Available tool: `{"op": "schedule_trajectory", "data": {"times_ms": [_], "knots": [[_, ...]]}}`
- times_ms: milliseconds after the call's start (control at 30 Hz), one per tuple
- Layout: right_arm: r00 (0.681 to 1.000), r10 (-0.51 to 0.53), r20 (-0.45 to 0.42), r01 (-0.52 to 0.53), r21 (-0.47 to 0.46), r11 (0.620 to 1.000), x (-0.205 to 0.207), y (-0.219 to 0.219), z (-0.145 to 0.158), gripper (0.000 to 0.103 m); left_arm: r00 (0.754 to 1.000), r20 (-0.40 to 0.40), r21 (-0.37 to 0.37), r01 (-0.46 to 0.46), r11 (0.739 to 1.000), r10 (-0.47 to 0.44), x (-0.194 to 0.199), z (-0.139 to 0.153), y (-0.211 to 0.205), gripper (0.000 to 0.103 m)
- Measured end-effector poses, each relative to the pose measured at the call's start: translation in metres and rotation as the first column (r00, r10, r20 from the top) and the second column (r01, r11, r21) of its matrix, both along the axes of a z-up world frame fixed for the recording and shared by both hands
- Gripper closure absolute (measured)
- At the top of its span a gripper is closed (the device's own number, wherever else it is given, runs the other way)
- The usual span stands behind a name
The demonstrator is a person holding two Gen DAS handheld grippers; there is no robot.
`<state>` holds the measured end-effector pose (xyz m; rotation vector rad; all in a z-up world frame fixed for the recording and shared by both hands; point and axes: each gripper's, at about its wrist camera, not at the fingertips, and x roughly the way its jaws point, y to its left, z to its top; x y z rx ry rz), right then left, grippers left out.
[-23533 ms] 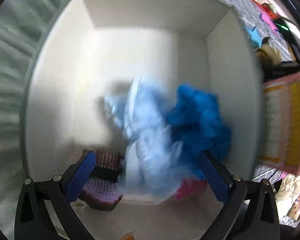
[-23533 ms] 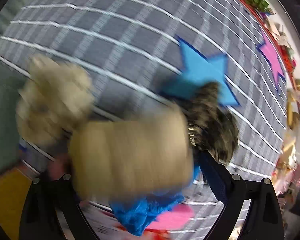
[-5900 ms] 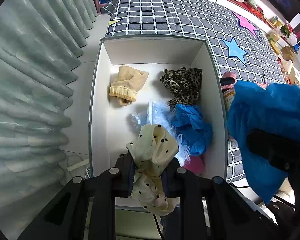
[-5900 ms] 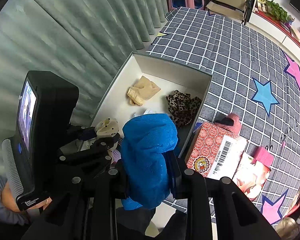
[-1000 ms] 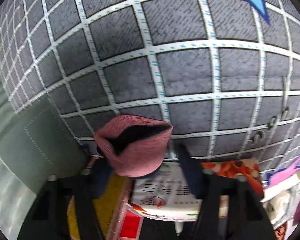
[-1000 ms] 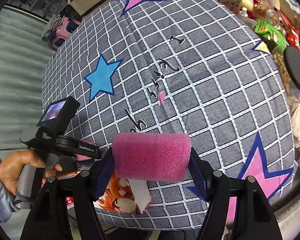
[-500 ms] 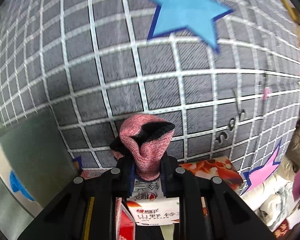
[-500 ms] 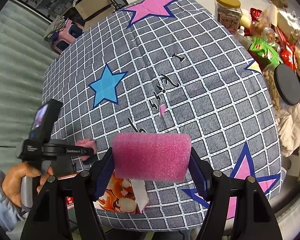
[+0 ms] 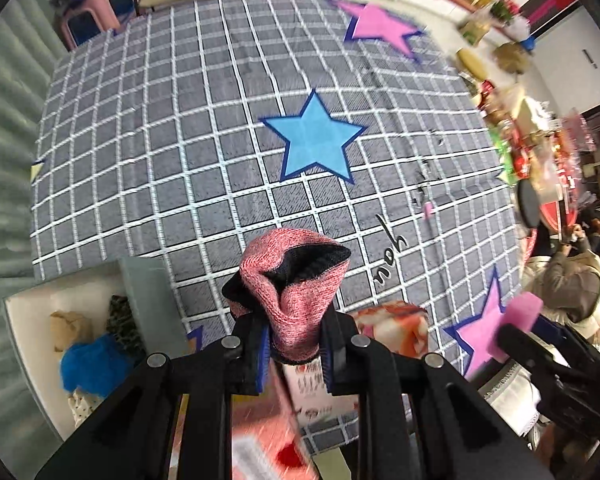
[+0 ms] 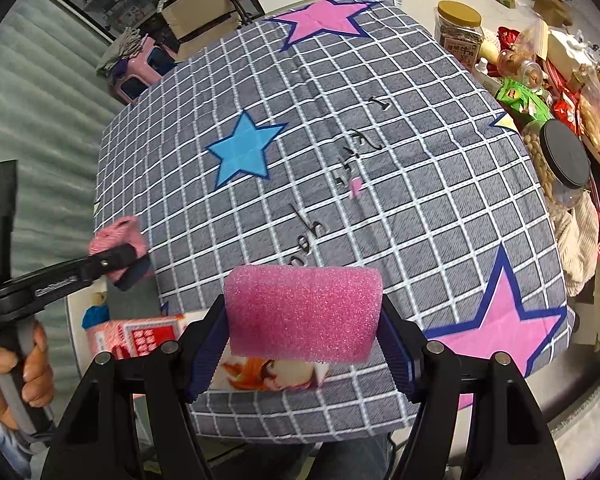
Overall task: Organize soft objects
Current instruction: 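Carry the pink knit sock and pink foam sponge over the white box with both tools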
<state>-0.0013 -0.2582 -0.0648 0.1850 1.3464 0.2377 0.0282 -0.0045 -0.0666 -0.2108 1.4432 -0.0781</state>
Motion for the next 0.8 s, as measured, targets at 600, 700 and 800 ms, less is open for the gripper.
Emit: {"op": "schedule_trajectory", "data": {"times_ms": [600,700,800], "knots": [[0.976,0.194,0.102,-0.191,-0.038,0.981,-0.053,0.105,0.037,0.032,0.974,0.15,0.017,-0.172,0.985,0.167,-0.121,0.039,0.099,0.081],[0.964,0.244,0.109,-0.241,-0.046,0.97,-0.062,0.126,0.039,0.032,0.97,0.143,0.025,-0.201,0.979,0.195,-0.137,0.035,0.113,0.081],[0.95,0.291,0.116,-0.287,-0.052,0.957,-0.069,0.143,0.04,0.032,0.966,0.143,0.038,-0.221,0.975,0.214,-0.153,0.033,0.124,0.081]]}}
